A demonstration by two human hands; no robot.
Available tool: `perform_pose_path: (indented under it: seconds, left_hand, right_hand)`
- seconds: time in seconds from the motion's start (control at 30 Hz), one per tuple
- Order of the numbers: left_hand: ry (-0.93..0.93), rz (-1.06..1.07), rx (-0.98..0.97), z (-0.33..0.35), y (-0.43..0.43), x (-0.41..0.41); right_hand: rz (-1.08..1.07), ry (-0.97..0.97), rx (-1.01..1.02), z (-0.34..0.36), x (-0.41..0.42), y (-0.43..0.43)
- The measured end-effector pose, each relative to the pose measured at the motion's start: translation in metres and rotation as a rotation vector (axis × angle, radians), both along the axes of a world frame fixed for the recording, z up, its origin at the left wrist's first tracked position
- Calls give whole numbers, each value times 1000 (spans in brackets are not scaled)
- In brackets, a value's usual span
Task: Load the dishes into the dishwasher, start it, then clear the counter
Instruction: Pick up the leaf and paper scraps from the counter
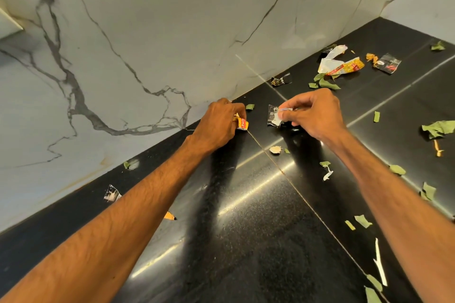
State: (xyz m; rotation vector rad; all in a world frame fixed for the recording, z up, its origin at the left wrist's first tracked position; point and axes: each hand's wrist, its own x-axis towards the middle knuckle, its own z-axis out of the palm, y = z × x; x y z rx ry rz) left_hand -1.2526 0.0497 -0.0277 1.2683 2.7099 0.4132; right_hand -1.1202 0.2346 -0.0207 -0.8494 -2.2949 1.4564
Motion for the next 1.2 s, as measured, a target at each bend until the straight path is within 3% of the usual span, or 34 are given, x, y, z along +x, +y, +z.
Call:
perform_pose_path:
  seconds: [0.5,0.7,1.0,1.2]
  left_hand:
    - [-29,60,-17,8,4,6]
    - [-32,77,-26,6,5,8]
    - [-38,74,-2,6,4,11]
    - [-24,67,66,6,3,13]
  right_hand:
    - [-134,-2,-268,-5,-3,-4]
    - [-183,3,-229,-9,0,1]
    - [-253,98,-611,0,2,13]
    - [-103,-48,-311,-16,3,9]
